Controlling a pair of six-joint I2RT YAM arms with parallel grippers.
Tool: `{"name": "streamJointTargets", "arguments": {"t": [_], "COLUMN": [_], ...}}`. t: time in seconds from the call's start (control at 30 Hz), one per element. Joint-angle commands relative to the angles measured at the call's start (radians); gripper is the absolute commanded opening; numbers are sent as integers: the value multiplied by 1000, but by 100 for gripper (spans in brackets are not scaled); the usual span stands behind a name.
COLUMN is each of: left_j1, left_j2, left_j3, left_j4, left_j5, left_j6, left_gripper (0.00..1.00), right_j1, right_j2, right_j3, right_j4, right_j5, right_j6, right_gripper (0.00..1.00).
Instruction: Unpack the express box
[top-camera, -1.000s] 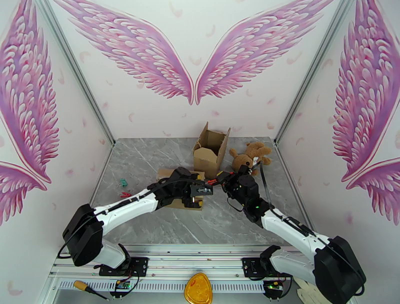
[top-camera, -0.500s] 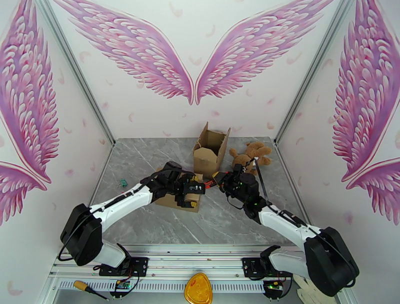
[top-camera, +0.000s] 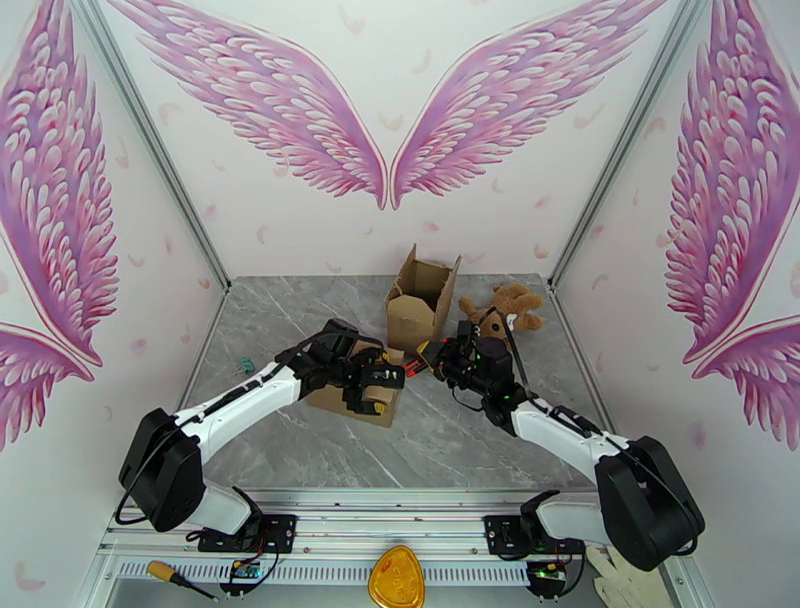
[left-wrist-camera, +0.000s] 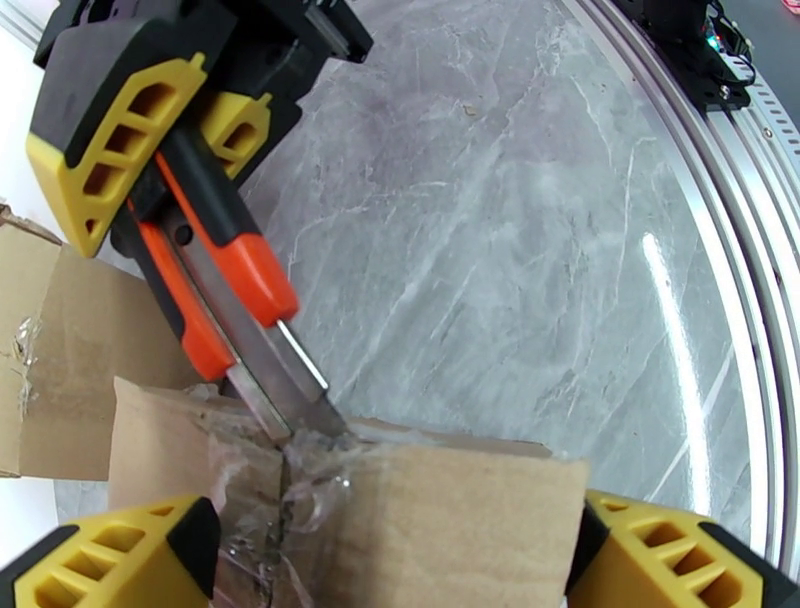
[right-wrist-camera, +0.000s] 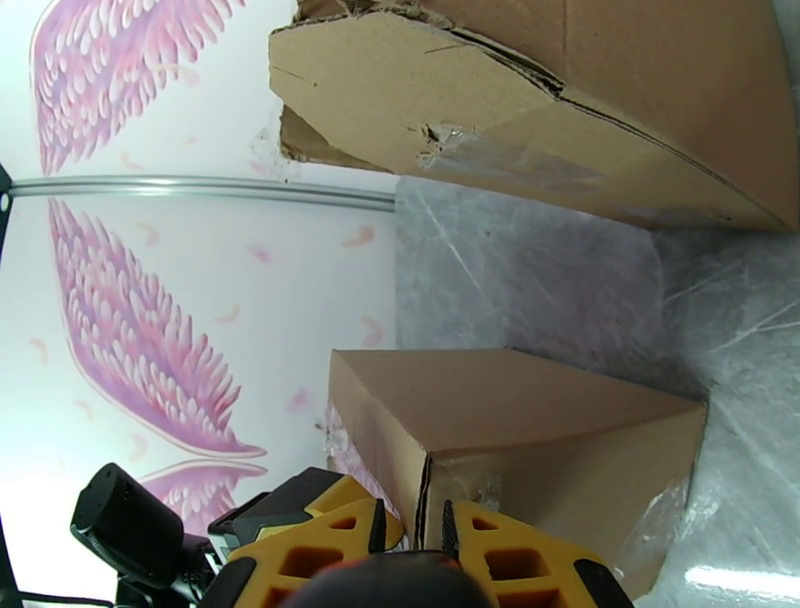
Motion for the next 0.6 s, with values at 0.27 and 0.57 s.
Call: {"name": "streamJointTargets", "arguments": {"t": [0.27,0.57], "left_j1": [41,56], "left_j2": [44,25], "left_j3": [64,43], "left_j4": [180,244], "left_j5": [-132,-263], "left_j6": [-65,-146], "left_gripper": [89,88], "right_j1": [81,81], "right_j2": [42,-45], "right_j3": [-30,-19], "right_j4": [-131,-350], "right_j5": [-160,-153], "right_j6": [-11,3], "right_gripper": [0,0]}}
